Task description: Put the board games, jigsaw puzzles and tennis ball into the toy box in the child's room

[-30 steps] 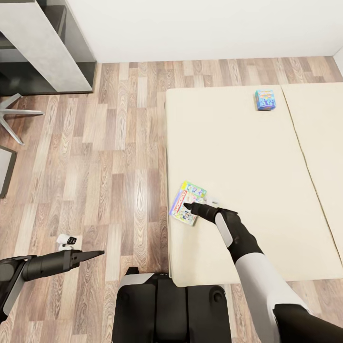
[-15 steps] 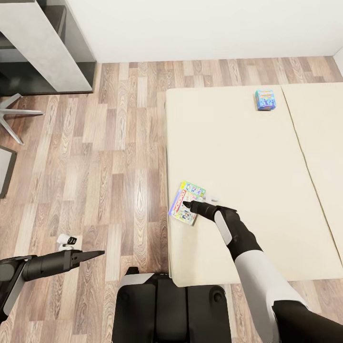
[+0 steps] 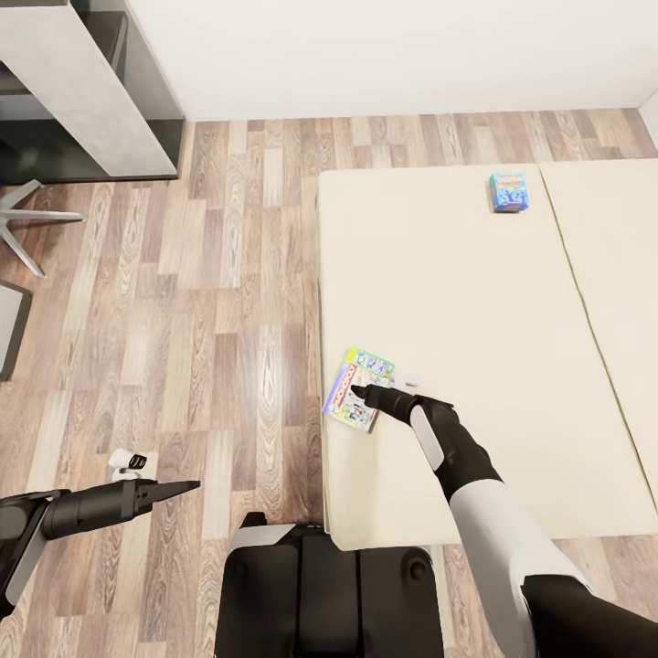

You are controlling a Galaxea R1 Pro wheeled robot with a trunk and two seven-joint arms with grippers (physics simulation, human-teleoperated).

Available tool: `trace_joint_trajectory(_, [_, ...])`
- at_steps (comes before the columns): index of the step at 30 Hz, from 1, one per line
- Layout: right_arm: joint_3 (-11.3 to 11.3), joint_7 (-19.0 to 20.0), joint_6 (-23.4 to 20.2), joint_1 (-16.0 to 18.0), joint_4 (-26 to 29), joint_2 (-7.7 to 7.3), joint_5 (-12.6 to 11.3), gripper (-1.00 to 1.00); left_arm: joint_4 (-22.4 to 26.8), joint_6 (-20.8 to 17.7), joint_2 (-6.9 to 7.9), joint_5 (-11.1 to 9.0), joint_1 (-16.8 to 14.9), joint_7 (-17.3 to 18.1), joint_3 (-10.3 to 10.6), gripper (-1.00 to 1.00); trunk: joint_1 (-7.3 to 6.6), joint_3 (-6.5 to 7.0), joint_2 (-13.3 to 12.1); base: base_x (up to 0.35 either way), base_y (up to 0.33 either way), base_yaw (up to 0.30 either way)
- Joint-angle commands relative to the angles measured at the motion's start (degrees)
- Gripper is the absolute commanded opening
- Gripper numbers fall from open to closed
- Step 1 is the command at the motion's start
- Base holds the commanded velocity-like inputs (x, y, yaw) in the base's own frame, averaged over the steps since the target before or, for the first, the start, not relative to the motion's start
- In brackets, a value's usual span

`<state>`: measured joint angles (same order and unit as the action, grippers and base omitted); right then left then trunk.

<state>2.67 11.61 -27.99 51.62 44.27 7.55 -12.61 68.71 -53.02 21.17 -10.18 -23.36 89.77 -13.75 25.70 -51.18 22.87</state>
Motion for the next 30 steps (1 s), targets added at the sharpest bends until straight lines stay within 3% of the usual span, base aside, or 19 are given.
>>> trace_joint_trajectory(1, [0.3,0.0,-0.2,0.0,-0.6,0.08,-0.2,1.0,0.0,-0.6,0.01,0.0,0.0,0.2,0.0,1.0,0.08,-0.06,0.0,0.0,0.0,0.0])
trace_joint_trajectory(12, [0.3,0.1,-0.2,0.0,-0.6,0.15,-0.3,1.0,0.0,-0.6,0.01,0.1,0.0,0.2,0.0,1.0,0.08,-0.06,0.0,0.0,0.0,0.0])
trace_joint_trajectory(18, [0.2,0.2,-0.2,0.0,-0.6,0.96,-0.3,1.0,0.0,-0.6,0.06,0.1,0.0,0.2,0.0,1.0,0.08,-0.06,0.0,0.0,0.0,0.0])
trace_joint_trajectory(30, [0.3,-0.6,-0.7,0.0,-0.4,0.25,-0.1,1.0,0.0,-0.6,0.09,0.0,0.0,0.2,0.0,1.0,0.08,-0.06,0.0,0.0,0.0,0.0])
